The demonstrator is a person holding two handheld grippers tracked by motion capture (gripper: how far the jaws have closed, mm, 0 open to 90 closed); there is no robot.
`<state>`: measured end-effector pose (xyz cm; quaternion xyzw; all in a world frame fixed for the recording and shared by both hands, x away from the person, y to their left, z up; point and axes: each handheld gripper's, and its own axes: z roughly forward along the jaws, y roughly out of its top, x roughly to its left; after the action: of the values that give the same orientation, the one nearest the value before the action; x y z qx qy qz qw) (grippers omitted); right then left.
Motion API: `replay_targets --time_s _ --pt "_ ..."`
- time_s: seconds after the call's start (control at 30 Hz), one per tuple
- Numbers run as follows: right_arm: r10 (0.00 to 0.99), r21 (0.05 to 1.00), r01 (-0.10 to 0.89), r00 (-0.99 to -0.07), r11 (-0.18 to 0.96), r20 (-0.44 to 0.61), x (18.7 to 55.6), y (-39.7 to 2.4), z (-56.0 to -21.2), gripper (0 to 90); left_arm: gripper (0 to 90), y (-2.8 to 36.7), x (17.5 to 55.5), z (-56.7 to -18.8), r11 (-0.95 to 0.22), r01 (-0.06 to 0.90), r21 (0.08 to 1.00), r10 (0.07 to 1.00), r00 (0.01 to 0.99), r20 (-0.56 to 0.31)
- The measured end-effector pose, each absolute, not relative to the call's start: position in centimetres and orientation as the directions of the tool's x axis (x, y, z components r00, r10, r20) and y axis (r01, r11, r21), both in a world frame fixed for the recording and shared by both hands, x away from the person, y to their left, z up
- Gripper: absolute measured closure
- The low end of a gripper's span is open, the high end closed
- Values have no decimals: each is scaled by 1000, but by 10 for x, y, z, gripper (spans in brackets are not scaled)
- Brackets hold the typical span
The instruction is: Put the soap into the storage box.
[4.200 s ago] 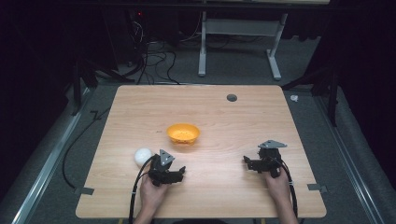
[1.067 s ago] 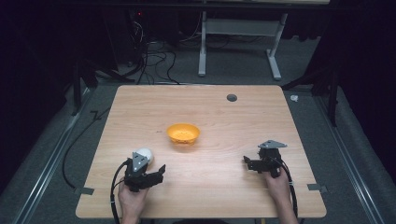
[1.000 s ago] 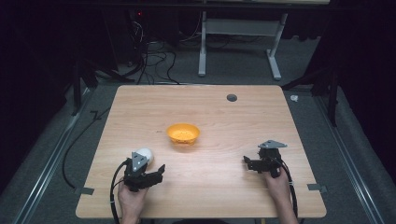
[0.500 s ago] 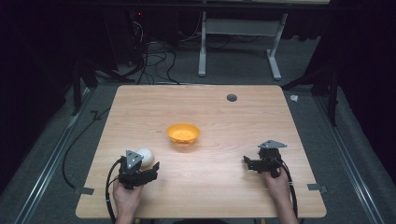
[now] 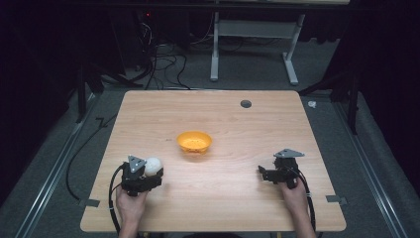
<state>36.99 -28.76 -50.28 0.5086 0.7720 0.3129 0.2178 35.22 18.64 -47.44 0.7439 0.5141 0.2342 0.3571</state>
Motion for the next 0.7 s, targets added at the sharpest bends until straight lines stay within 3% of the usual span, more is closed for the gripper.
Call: replay_targets --time_s 0.7 --pt "922 704 650 -387 286 -17 370 -287 -503 159 190 187 376 -488 -217 641 736 943 332 -11"
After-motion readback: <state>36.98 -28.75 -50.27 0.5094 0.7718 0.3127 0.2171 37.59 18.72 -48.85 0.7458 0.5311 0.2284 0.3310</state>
